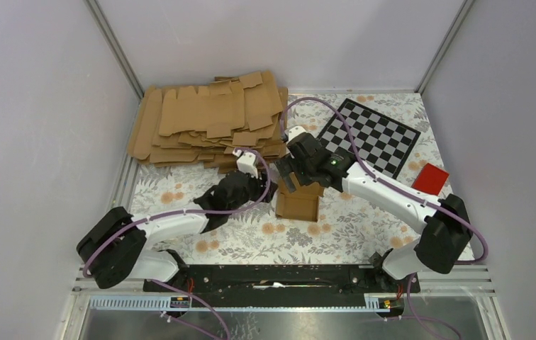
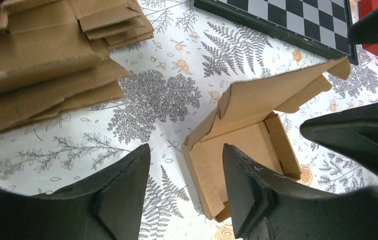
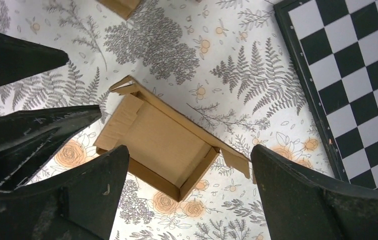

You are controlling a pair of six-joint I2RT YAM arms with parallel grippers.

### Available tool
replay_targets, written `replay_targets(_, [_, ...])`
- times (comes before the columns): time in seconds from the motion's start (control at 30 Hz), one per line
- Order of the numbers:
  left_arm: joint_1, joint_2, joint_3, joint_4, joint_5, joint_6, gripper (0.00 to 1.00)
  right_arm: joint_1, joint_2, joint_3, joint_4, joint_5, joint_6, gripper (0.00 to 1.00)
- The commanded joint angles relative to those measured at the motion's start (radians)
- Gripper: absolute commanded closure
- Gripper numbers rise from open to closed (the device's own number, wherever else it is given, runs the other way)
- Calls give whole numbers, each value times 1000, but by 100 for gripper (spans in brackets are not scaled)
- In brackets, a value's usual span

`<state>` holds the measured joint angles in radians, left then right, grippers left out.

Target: Fold the paper box

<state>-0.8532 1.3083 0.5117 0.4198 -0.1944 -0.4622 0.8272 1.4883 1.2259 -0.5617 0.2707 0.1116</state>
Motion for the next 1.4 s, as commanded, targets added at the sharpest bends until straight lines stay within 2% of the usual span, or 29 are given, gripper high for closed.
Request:
replay_targets(0.0, [66, 4, 140, -135, 202, 31, 41, -66, -70, 6, 25, 2, 96, 3])
replay_targets(0.1, [85, 54, 250, -257, 240, 69, 41, -136, -109, -35, 19, -57, 168, 8])
replay_targets(0.3, [86, 130, 427, -468, 214, 83, 50, -227, -204, -145, 22, -105, 225, 18])
replay_targets(0.63, [86, 234, 544, -579, 218, 100, 61, -250, -213, -217, 49, -97, 238, 39])
replay_targets(0.8, [86, 257, 554, -591, 228, 102, 61, -250, -192, -233, 57, -108, 235, 43])
replay_targets(1.03, [87, 276, 567, -594, 236, 105, 75, -252, -156, -251, 117, -98, 223, 50])
replay_targets(1.37, [86, 289, 582, -594, 257, 108, 83, -256, -110, -257, 144, -115, 225, 60])
